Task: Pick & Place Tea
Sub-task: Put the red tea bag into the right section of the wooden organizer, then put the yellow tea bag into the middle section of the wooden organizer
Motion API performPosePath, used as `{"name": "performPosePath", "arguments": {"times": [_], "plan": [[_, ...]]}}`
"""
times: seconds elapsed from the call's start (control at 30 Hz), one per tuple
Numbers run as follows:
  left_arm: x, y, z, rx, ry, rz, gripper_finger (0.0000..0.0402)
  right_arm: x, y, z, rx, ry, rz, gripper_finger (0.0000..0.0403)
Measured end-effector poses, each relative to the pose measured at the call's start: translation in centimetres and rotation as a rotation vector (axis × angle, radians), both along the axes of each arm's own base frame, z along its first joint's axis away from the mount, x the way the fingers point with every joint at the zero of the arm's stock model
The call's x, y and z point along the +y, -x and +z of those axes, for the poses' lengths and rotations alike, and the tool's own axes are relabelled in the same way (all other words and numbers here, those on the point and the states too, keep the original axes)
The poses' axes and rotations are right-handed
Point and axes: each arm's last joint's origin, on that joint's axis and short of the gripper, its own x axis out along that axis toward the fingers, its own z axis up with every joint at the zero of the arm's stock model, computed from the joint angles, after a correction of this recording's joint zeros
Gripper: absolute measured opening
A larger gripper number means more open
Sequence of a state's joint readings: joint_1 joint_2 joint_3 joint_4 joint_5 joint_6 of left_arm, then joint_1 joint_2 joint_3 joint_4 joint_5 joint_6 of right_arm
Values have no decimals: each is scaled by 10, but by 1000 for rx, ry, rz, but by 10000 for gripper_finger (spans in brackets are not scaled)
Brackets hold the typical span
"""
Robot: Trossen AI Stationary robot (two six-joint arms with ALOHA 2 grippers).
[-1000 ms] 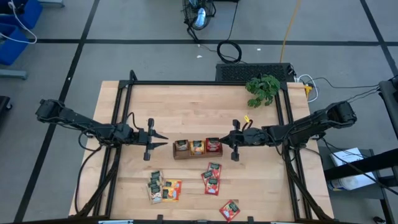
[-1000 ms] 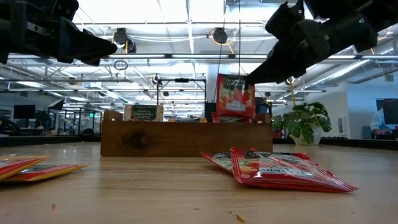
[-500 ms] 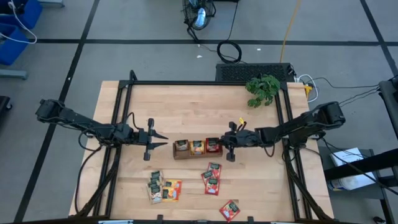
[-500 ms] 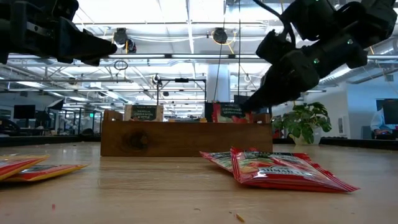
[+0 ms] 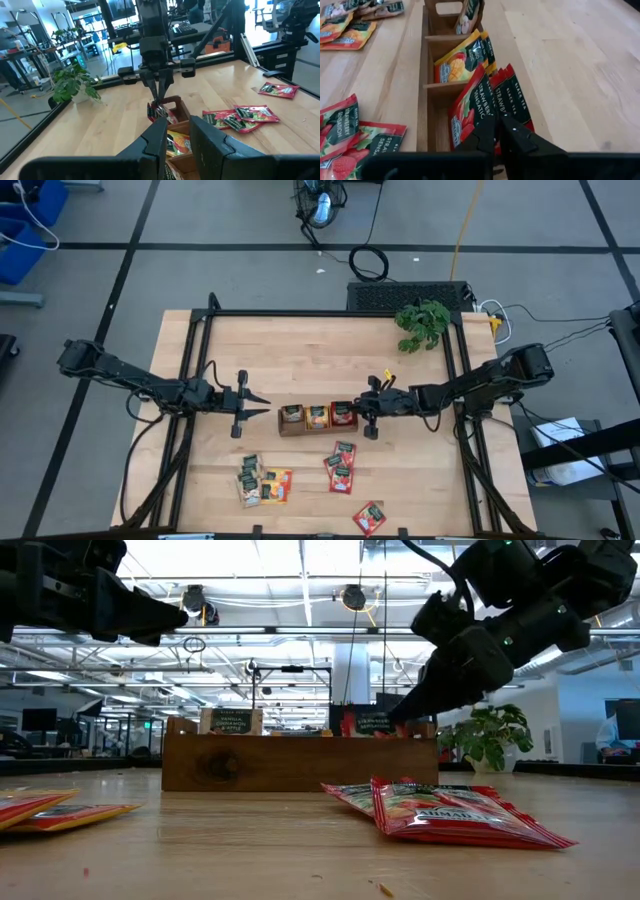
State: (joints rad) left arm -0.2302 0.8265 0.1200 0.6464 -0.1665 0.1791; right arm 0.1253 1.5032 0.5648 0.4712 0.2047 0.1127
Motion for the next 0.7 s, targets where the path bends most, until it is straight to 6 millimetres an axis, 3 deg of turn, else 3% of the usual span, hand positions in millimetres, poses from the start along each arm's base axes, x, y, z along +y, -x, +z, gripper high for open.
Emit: {"name": "performPosePath", "arguments": {"times": [0.27, 0.43, 0.7], "plan": [[0, 0, 0, 0, 0, 0, 88, 0, -2, 5, -50, 34, -4, 102], [0, 0, 0, 0, 0, 0, 88, -3, -3, 20, -142, 144, -74, 153], [1, 0, 0, -1, -1, 27, 88, 21, 1, 41, -285, 102, 130, 177]]}}
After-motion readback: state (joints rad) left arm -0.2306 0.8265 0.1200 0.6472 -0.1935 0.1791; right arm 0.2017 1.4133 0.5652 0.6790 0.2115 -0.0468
